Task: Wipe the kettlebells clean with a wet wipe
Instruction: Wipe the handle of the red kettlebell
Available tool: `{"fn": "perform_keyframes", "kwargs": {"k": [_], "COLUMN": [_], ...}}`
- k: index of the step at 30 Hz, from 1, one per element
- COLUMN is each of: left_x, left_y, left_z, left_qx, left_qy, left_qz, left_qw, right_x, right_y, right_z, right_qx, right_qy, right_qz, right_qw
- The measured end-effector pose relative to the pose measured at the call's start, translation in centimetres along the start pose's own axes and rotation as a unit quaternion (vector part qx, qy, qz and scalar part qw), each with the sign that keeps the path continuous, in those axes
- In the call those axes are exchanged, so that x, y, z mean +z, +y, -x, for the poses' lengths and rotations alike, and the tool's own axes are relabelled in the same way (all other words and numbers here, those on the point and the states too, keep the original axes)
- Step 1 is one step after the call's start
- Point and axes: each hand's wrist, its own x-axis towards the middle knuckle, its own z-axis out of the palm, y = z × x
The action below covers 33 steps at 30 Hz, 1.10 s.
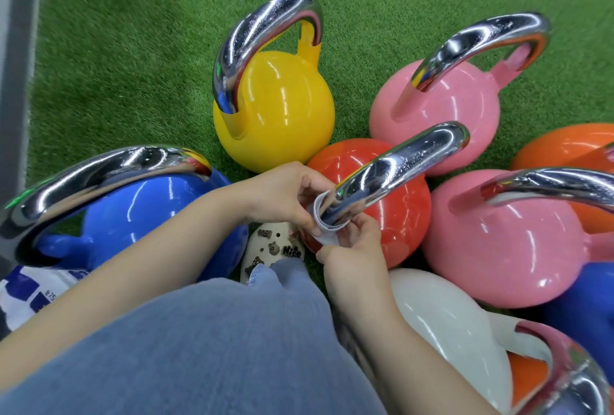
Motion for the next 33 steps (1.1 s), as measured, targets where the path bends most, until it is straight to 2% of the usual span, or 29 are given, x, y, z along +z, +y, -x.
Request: {"fn": "perform_keyframes", "kwargs": {"k": [3,6,9,11,13,15,19,22,25,28,31,33], "left_x": [0.6,2.2,4.4,5.1,4.8,3.8,1.7,1.1,1.5,2.3,2.8,3.0], "left_y": [-0.5,-2.0,-3.1,-3.4,-3.3,-3.0,-1.6,-0.3,1.5,3.0,3.4,2.9], "left_z": [0.4,1.1,1.5,1.5,1.5,1.5,1.2,1.0,0.9,0.5,-0.1,-0.1], "left_qx": [-0.002,0.003,0.022,0.023,0.023,0.026,0.029,0.036,0.050,0.102,0.117,0.120], "left_qy": [0.019,0.124,0.233,0.270,0.258,0.211,0.090,0.049,0.077,0.147,0.174,0.171], "left_qz": [0.039,0.095,0.145,0.166,0.160,0.149,0.136,0.132,0.089,-0.083,-0.170,-0.169], "left_qw": [0.999,0.988,0.961,0.948,0.953,0.966,0.986,0.989,0.992,0.980,0.963,0.963], "right_x": [-0.2,-0.6,-1.6,-2.2,-2.6,-2.7,-2.7,-3.1,-3.9,-4.3,-3.9,-3.0], "right_y": [0.1,-0.3,-1.2,-1.9,-2.2,-2.5,-2.4,-2.8,-3.6,-4.3,-4.0,-3.5], "right_z": [-0.3,-0.8,-1.5,-1.9,-2.0,-1.5,0.1,0.7,1.4,1.7,1.3,1.3], "right_qx": [-0.002,0.002,0.014,0.024,0.023,0.013,0.010,0.016,0.025,0.043,0.047,0.032], "right_qy": [-0.015,-0.027,-0.052,-0.079,-0.096,-0.101,-0.096,-0.092,-0.084,-0.068,-0.023,0.001], "right_qz": [0.012,0.015,0.003,0.018,0.032,0.021,-0.093,-0.178,-0.264,-0.329,-0.333,-0.315], "right_qw": [1.000,1.000,0.999,0.996,0.995,0.995,0.991,0.980,0.961,0.941,0.941,0.948]}}
